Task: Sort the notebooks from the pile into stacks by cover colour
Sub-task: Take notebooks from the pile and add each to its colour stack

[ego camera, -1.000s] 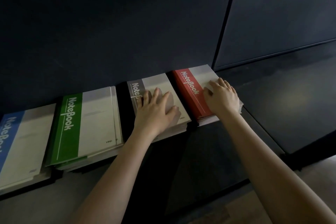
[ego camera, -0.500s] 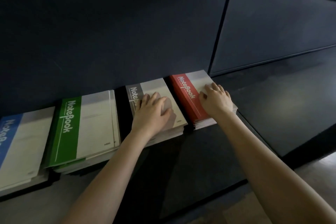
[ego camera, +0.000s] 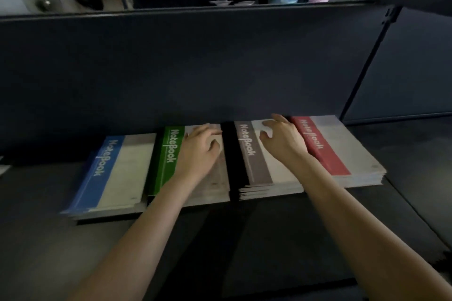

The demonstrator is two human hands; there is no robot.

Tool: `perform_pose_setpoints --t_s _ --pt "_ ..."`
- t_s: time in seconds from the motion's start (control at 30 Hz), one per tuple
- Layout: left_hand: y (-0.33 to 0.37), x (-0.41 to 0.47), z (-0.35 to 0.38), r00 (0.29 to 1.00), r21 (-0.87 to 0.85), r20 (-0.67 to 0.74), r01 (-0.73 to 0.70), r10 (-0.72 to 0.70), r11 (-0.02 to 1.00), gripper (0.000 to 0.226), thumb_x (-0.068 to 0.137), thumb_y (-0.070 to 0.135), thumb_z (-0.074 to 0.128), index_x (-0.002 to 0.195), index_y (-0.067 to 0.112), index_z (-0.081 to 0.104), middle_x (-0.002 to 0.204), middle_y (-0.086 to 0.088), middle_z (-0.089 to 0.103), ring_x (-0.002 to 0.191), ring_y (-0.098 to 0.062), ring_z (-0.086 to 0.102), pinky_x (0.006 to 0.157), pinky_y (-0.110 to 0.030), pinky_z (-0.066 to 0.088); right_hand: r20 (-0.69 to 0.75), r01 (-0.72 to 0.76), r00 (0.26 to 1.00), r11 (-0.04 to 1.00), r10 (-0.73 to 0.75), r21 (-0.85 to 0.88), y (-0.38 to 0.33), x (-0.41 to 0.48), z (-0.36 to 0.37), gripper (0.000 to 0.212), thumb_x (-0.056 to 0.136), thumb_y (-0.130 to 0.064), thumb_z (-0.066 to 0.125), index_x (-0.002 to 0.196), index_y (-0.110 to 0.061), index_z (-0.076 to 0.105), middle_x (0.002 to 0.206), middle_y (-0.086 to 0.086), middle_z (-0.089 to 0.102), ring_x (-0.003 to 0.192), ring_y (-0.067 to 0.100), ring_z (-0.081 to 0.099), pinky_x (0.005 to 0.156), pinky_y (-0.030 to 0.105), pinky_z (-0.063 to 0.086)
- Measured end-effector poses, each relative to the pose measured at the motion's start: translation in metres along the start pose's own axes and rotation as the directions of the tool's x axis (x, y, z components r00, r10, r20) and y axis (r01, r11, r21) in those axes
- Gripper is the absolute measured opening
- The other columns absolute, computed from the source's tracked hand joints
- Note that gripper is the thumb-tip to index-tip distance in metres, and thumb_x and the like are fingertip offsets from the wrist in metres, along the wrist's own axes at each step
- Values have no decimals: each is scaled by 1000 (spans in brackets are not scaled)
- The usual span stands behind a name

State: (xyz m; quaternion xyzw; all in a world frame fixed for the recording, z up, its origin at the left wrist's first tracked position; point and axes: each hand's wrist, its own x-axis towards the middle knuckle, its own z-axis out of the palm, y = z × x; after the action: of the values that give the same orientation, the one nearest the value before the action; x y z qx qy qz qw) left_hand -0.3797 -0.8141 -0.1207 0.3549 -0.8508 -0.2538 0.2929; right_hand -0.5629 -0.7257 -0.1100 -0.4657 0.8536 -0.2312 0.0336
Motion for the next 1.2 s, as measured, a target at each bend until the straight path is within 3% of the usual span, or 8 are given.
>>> perform_pose_setpoints --t_s 0.07,0.3,0.67,0.87,1.0,1.1,1.2 --pt "-19 -6 -24 998 -2 -41 49 -49 999 29 96 11 49 120 17 63 140 0 49 131 -15 42 111 -32 31 0 63 998 997 -63 45 -30 4 12 41 95 -28 48 134 -16 54 153 4 32 134 24 40 107 37 38" --pt "-83 -33 -100 969 19 -171 185 -179 983 30 94 10 51 120 18 64 140 -1 50 132 -17 43 111 -39 32 82 281 952 947 -296 156 -135 4 63 46 95 -25 49 140 -21 46 152 2 32 139 23 31 108 37 36" --pt "-161 -92 -213 899 72 -287 363 -330 929 30 96 13 50 121 23 62 143 0 46 128 -25 47 108 -47 34 176 465 840 849 -513 251 -280 -14 123 53 96 -25 49 147 -20 33 153 3 30 139 23 30 108 35 34" --pt "-201 -132 -267 838 39 -349 460 -419 887 33 93 11 52 124 20 60 135 -3 53 116 -28 53 97 -33 39 202 558 757 776 -621 293 -353 -32 148 56 97 -25 51 148 -19 30 153 5 30 139 24 30 108 36 35" --pt "-224 -158 -301 808 14 -395 480 -436 877 36 89 3 53 123 12 61 128 -5 59 121 -22 52 98 -26 35 206 596 717 739 -666 313 -400 -47 163 56 97 -26 50 149 -19 29 153 3 29 139 22 30 105 36 39" --pt "-237 -177 -322 780 -18 -415 507 -467 862 35 90 4 52 121 17 61 126 2 59 118 -14 52 91 -18 34 210 604 699 722 -684 337 -432 -59 177 57 96 -25 51 148 -18 30 152 4 31 137 22 33 108 36 37" --pt "-253 -197 -341 737 -53 -442 548 -511 835 36 90 6 52 124 17 60 128 1 58 115 -18 53 91 -19 35 215 623 670 696 -710 357 -462 -72 193 56 95 -24 52 147 -16 32 151 5 34 135 22 36 107 33 35"
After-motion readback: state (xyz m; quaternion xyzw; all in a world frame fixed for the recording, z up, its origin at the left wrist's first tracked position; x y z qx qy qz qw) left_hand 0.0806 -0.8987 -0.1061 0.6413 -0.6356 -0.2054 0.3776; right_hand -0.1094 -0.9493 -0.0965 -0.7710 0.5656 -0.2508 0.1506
